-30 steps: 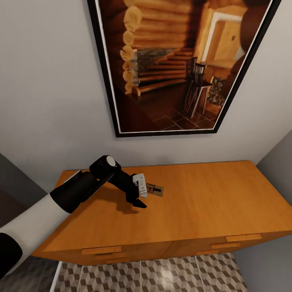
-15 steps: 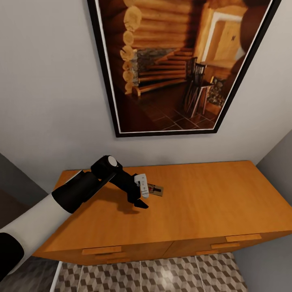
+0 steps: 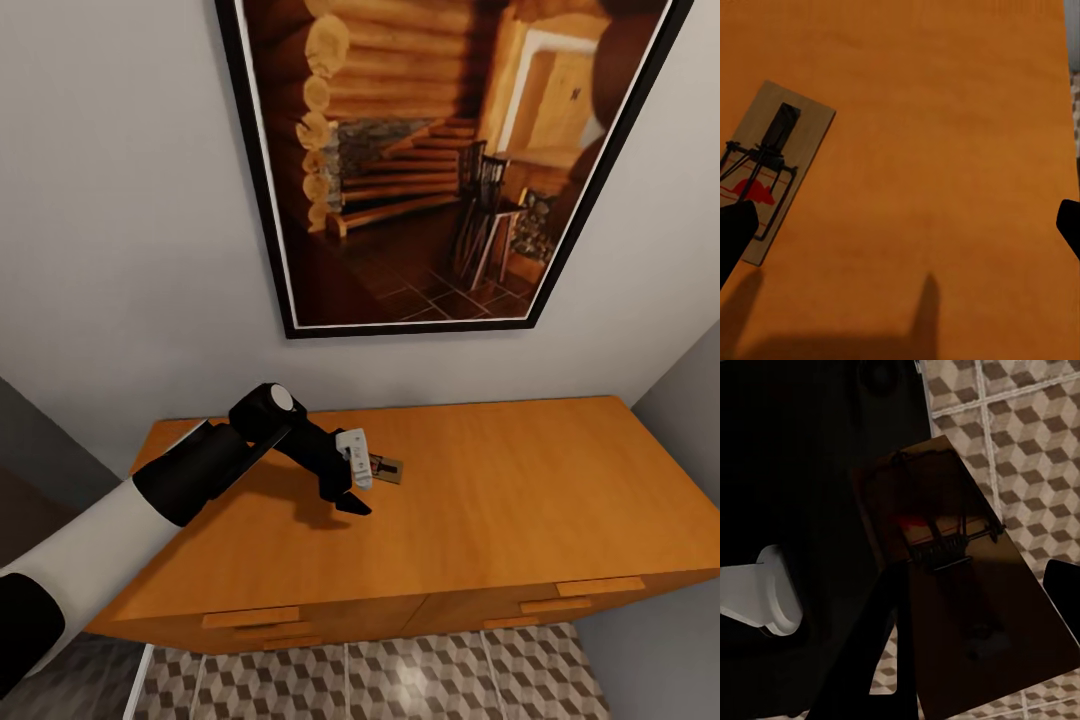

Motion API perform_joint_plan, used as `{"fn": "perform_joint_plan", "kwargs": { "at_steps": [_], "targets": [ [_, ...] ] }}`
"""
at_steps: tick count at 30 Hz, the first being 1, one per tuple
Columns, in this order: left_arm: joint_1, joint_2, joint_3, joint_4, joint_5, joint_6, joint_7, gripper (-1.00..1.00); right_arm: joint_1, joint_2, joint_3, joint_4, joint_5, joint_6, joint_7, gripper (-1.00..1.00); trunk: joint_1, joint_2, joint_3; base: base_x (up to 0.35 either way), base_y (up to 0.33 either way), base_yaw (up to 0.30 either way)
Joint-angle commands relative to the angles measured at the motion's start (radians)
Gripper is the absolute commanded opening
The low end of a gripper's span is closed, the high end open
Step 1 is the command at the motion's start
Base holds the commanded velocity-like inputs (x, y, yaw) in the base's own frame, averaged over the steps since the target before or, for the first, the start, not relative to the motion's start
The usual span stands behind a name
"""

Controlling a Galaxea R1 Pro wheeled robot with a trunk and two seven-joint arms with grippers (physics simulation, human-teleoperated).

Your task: Take the four mousetraps from the cabinet in the bathroom and place them on the bathroom floor. Make sure all four end up on the same floor surface, and ensure that at least two of them are either under or directly next to the same bathroom sink.

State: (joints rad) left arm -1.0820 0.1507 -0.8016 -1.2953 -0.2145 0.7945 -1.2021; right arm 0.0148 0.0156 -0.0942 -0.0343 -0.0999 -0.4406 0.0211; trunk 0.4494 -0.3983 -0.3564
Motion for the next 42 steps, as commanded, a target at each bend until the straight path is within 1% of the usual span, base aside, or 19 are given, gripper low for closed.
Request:
{"fn": "perform_joint_plan", "kwargs": {
  "at_steps": [1, 6, 20, 27, 33, 35, 39, 42],
  "targets": [
    [-0.001, 0.0, -0.001, -0.001, -0.006, 0.008, -0.007, 1.0, 0.001, 0.001, -0.006, -0.002, -0.003, -0.002, 0.0, -1.0, 0.001, -0.002, -0.002, 0.0, 0.0, 0.0],
    [-0.001, 0.0, -0.001, -0.001, -0.006, 0.008, -0.007, 1.0, 0.001, 0.001, -0.006, -0.001, -0.003, -0.003, 0.0, -1.0, 0.001, -0.002, -0.006, 0.0, 0.0, 0.0],
    [-0.001, 0.001, -0.001, -0.003, -0.006, 0.008, -0.007, 1.0, 0.001, 0.002, -0.006, -0.001, -0.003, -0.003, 0.0, -1.0, 0.001, -0.002, -0.026, 0.003, 0.0, 0.0],
    [-0.001, -0.001, 0.008, -0.013, -0.008, 0.009, -0.007, 1.0, 0.001, 0.012, -0.003, -0.002, 0.001, -0.004, 0.0, -1.0, 0.001, -0.002, -0.028, 0.072, 0.0, 0.0],
    [-0.001, -0.009, 0.01, -0.021, -0.01, 0.01, -0.005, 1.0, 0.001, 0.015, -0.002, -0.002, 0.003, -0.004, 0.0, -1.0, 0.001, -0.002, -0.028, 0.01, 0.0, 0.0],
    [-0.001, -0.009, 0.01, -0.024, -0.016, 0.011, -0.004, 1.0, 0.001, 0.015, -0.002, -0.002, 0.003, -0.004, 0.0, -1.0, 0.001, -0.002, -0.028, 0.001, 0.0, 0.0],
    [-0.001, -0.011, 0.01, -0.028, -0.05, 0.011, -0.005, 1.0, 0.001, 0.015, -0.002, -0.002, 0.003, -0.004, 0.0, -1.0, 0.001, -0.002, -0.028, 0.0, 0.0, 0.0],
    [-0.001, -0.014, 0.01, -0.028, -0.062, 0.011, -0.004, 1.0, 0.001, 0.015, -0.002, -0.002, 0.003, -0.004, 0.0, -1.0, 0.001, -0.002, -0.028, 0.0, 0.0, 0.0]
  ]
}}
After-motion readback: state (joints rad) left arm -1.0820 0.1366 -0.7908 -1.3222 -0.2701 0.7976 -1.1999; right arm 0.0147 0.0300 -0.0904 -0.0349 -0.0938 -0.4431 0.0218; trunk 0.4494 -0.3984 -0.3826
